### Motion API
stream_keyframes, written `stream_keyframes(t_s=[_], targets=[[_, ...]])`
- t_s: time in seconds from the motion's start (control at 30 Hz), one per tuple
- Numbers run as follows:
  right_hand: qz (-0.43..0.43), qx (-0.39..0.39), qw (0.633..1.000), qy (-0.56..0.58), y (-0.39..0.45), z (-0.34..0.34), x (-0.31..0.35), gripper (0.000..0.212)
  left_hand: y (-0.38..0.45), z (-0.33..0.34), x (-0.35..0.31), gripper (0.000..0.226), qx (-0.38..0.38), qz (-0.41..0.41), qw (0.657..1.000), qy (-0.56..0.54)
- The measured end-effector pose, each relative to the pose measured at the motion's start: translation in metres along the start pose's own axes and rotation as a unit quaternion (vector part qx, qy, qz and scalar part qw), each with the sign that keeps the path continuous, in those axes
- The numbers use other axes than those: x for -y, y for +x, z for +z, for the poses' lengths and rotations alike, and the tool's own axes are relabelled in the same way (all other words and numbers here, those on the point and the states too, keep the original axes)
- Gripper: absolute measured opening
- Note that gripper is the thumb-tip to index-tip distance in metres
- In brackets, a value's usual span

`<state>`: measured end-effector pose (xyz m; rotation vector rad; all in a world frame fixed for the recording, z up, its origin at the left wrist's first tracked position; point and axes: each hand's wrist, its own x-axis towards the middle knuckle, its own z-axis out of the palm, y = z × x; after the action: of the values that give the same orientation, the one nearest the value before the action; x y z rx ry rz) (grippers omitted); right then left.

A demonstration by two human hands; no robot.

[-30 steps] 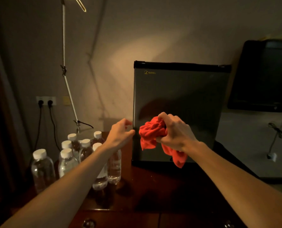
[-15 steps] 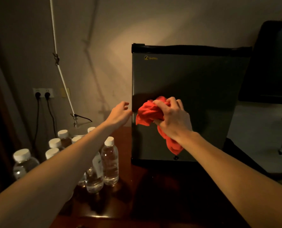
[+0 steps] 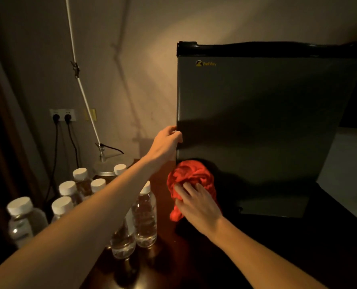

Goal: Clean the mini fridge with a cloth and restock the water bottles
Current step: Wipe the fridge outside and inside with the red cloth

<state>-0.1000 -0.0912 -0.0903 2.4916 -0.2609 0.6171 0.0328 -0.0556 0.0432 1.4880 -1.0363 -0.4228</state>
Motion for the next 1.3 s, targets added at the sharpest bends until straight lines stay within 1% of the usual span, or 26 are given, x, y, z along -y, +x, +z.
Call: stream_keyframes(t_s=[0.03, 0.1, 0.17, 0.23, 0.37, 0.47, 0.57, 0.63, 0.7, 0.8, 0.9, 0.97, 1.03, 1.1, 1.13, 1.17, 1.23, 1.27, 1.3], targets=[[-0.002, 0.014, 1.0, 0.011, 0.0, -0.003, 0.001, 0.036, -0.002, 0.002, 0.0, 0.041, -0.004, -0.006, 1.0, -0.003], [-0.009, 0.034, 0.999, 0.039, -0.004, -0.01, -0.001, 0.018, -0.005, 0.007, 0.0, 0.038, -0.018, -0.021, 0.999, -0.025], [0.026, 0.06, 0.994, 0.085, -0.007, -0.018, -0.009, 0.034, -0.007, 0.011, -0.002, 0.04, -0.027, -0.03, 0.998, -0.048], [0.083, 0.057, 0.989, 0.113, -0.014, -0.028, -0.015, 0.044, -0.01, 0.013, -0.006, 0.038, -0.03, -0.033, 0.997, -0.055], [0.156, 0.019, 0.981, 0.117, -0.033, -0.059, -0.034, 0.047, -0.012, 0.012, -0.009, 0.021, -0.027, -0.043, 0.997, -0.06], [0.201, -0.007, 0.971, 0.132, -0.043, -0.085, -0.047, 0.048, -0.015, 0.01, -0.014, 0.02, -0.021, -0.063, 0.996, -0.063], [0.208, -0.016, 0.969, 0.129, -0.048, -0.107, -0.046, 0.047, -0.02, 0.008, -0.021, 0.022, -0.011, -0.098, 0.991, -0.094], [0.191, -0.015, 0.974, 0.118, -0.051, -0.117, -0.041, 0.046, -0.023, 0.009, -0.025, 0.027, -0.013, -0.109, 0.989, -0.095], [0.172, -0.01, 0.979, 0.107, -0.053, -0.124, -0.036, 0.045, -0.021, 0.014, -0.023, 0.036, -0.027, -0.105, 0.99, -0.092], [0.167, -0.004, 0.98, 0.106, -0.055, -0.125, -0.032, 0.044, -0.015, 0.019, -0.015, 0.05, -0.042, -0.094, 0.99, -0.093], [0.17, 0.001, 0.979, 0.115, -0.051, -0.123, -0.031, 0.043, -0.016, 0.02, -0.019, 0.05, -0.044, -0.091, 0.988, -0.116], [0.171, -0.003, 0.977, 0.126, -0.043, -0.124, -0.032, 0.043, -0.012, 0.02, -0.015, 0.067, -0.064, -0.095, 0.985, -0.132], [0.179, -0.018, 0.975, 0.134, -0.035, -0.128, -0.032, 0.043, 0.007, 0.019, 0.01, 0.084, -0.083, -0.089, 0.984, -0.129], [0.185, -0.036, 0.972, 0.138, -0.029, -0.135, -0.029, 0.042, 0.0, 0.017, 0.016, 0.087, -0.088, -0.079, 0.986, -0.117], [0.185, -0.044, 0.972, 0.142, -0.028, -0.139, -0.026, 0.042, -0.017, 0.016, 0.007, 0.084, -0.081, -0.073, 0.987, -0.117], [0.18, -0.051, 0.971, 0.146, -0.028, -0.144, -0.022, 0.042, -0.041, 0.016, -0.009, 0.076, -0.073, -0.061, 0.988, -0.123], [0.165, -0.058, 0.973, 0.148, -0.032, -0.154, -0.013, 0.041, -0.062, 0.015, -0.02, 0.05, -0.054, -0.04, 0.989, -0.135], [0.158, -0.06, 0.975, 0.145, -0.035, -0.16, -0.008, 0.041, -0.068, 0.014, -0.022, 0.04, -0.04, -0.032, 0.99, -0.133], [0.152, -0.06, 0.976, 0.141, -0.038, -0.167, -0.003, 0.041, -0.074, 0.012, -0.025, 0.037, -0.025, -0.025, 0.992, -0.122]])
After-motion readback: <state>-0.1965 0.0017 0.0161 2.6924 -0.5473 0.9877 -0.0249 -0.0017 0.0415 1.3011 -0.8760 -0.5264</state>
